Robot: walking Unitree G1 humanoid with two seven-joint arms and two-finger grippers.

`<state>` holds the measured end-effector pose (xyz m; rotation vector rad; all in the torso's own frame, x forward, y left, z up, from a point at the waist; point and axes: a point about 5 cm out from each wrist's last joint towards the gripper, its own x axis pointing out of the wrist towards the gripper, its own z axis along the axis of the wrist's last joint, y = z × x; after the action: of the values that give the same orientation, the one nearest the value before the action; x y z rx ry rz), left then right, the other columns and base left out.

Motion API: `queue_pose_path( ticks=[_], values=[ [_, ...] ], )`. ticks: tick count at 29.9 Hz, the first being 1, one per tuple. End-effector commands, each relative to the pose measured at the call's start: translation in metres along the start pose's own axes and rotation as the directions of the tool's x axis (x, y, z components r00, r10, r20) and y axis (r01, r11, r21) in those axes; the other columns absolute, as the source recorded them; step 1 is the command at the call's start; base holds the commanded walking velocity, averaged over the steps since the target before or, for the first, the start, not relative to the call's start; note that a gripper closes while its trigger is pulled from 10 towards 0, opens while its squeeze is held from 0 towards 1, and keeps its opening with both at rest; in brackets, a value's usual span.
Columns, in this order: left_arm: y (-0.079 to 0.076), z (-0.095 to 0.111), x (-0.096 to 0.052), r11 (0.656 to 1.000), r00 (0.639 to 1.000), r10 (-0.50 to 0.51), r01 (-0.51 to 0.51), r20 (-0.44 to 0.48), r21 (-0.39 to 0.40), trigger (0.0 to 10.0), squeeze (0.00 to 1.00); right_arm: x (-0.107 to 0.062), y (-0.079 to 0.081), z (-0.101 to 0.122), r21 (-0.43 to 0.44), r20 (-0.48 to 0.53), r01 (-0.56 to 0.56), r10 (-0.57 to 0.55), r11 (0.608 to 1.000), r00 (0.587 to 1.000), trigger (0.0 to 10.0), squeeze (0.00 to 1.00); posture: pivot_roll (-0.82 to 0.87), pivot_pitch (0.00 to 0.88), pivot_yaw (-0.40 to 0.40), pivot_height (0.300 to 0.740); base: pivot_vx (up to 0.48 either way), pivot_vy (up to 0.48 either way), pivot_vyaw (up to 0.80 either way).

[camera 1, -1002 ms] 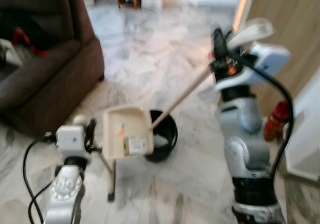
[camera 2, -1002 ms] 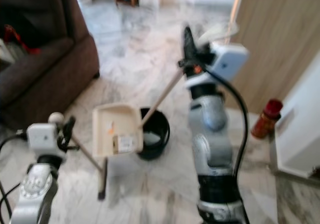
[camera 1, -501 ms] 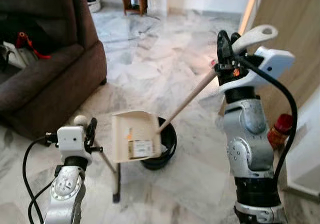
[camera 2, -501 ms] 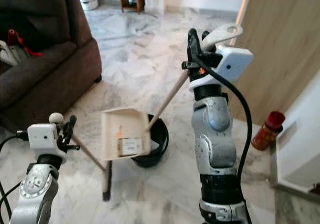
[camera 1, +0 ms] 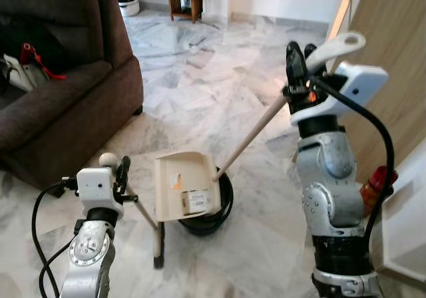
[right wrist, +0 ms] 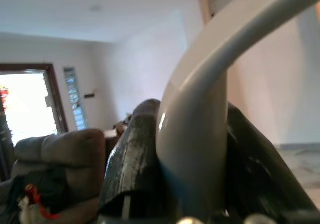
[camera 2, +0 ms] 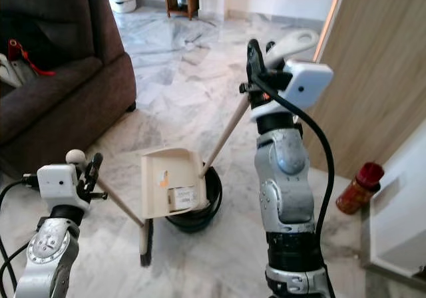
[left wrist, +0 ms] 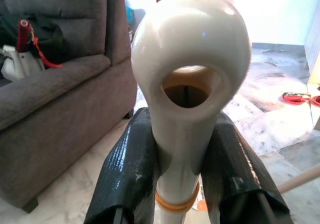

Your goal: Sweep floor

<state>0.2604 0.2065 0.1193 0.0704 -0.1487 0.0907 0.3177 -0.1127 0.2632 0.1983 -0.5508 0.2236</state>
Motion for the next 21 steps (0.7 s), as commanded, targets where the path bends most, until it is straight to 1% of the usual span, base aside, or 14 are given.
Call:
queue_pose_path(
  ticks=[1,3,6,21],
  values=[
    [0.0031,0.011,0.0031,1.0,0.998,0.007,-0.009,0.058,0.024,10.0,0.0,0.0028,0.0071,0.0161,0.024,0.081,-0.029,0.027,0.999,0.996,10.0,0.0,0.08,0.07,0.046,0.74,0.337,0.0,0.0],
    [0.0031,0.0109,0.003,1.0,0.998,0.008,-0.009,0.058,0.025,10.0,0.0,0.0027,0.0077,0.0163,0.02,0.083,-0.033,0.031,0.999,0.996,10.0,0.0,0.08,0.071,0.046,0.74,0.337,0.0,0.49],
    [0.003,0.0109,0.003,1.0,0.998,0.007,-0.009,0.059,0.025,10.0,0.0,0.0026,0.0081,0.016,0.02,0.081,-0.034,0.032,0.999,0.996,10.0,0.0,0.08,0.07,0.045,0.74,0.337,0.0,0.79],
    [0.0035,0.0117,0.0038,1.0,0.998,0.007,-0.009,0.063,0.025,10.0,0.0,0.0026,0.0087,0.016,0.036,0.081,-0.035,0.032,0.999,0.996,10.0,0.0,0.08,0.07,0.047,0.74,0.339,0.0,0.0]
  ],
)
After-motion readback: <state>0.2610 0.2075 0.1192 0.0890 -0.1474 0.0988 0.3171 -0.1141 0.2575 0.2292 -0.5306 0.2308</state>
